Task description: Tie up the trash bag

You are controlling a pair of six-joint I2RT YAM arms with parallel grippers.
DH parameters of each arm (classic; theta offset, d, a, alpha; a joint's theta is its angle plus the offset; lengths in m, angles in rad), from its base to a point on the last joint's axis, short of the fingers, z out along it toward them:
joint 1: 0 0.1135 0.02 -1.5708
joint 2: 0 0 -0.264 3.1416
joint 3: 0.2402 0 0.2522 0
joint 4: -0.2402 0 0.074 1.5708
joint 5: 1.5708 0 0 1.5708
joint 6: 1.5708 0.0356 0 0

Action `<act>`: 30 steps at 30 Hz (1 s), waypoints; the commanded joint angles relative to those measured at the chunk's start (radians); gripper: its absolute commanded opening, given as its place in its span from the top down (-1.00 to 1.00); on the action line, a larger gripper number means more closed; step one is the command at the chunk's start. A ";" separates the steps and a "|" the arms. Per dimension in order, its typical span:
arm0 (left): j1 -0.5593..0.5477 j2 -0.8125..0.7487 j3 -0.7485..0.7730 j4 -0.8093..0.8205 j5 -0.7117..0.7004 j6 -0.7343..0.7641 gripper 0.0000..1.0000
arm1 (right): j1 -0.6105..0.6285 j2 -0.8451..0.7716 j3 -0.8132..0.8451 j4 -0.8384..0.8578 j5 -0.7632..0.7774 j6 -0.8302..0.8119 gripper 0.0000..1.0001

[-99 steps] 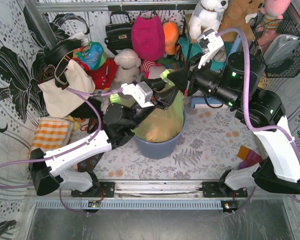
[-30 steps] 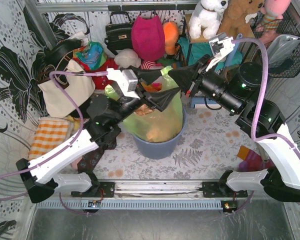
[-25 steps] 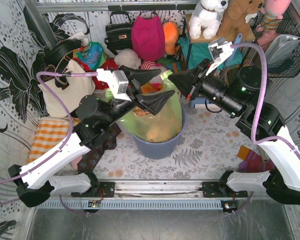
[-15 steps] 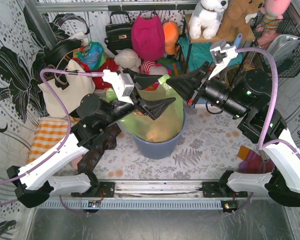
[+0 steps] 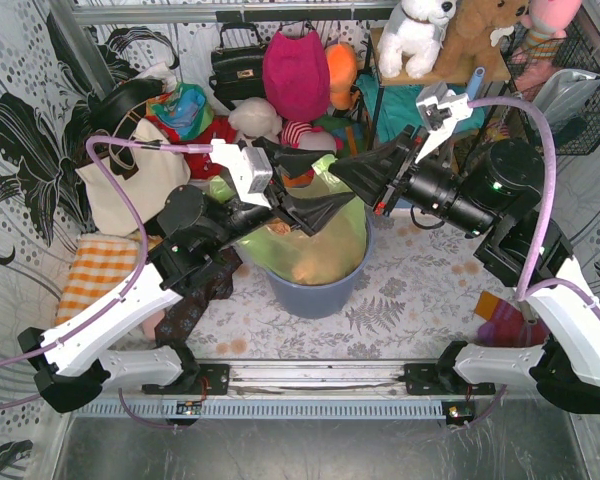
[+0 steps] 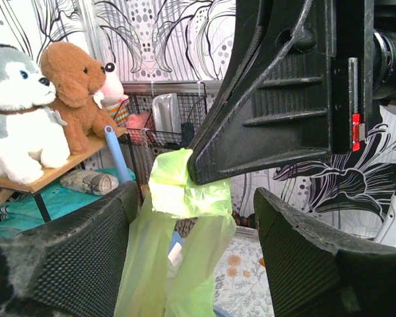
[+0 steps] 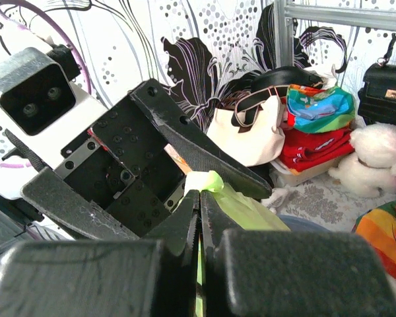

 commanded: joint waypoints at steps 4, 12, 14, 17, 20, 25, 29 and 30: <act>0.002 -0.025 0.015 0.074 0.026 -0.008 -0.33 | 0.000 -0.025 -0.023 0.042 0.004 -0.008 1.00; 0.003 -0.010 0.026 0.042 0.021 0.001 -0.03 | 0.000 -0.029 -0.025 0.054 0.000 -0.009 1.00; 0.002 -0.007 0.028 0.039 0.019 0.003 0.04 | 0.000 -0.032 -0.027 0.058 0.000 -0.009 1.00; 0.002 -0.002 0.028 0.038 0.018 0.000 0.13 | 0.000 -0.036 -0.031 0.061 0.002 -0.011 1.00; 0.003 -0.001 0.028 0.042 0.012 -0.004 0.22 | 0.000 -0.041 -0.037 0.062 0.001 -0.012 1.00; 0.002 0.002 0.027 0.054 -0.004 -0.016 0.05 | 0.000 -0.042 -0.045 0.063 0.001 -0.016 1.00; 0.002 0.005 0.032 0.055 -0.001 -0.022 0.02 | 0.000 -0.043 -0.051 0.063 0.005 -0.021 1.00; 0.002 0.003 0.031 0.058 0.004 -0.025 0.01 | 0.000 -0.043 -0.051 0.062 0.010 -0.024 1.00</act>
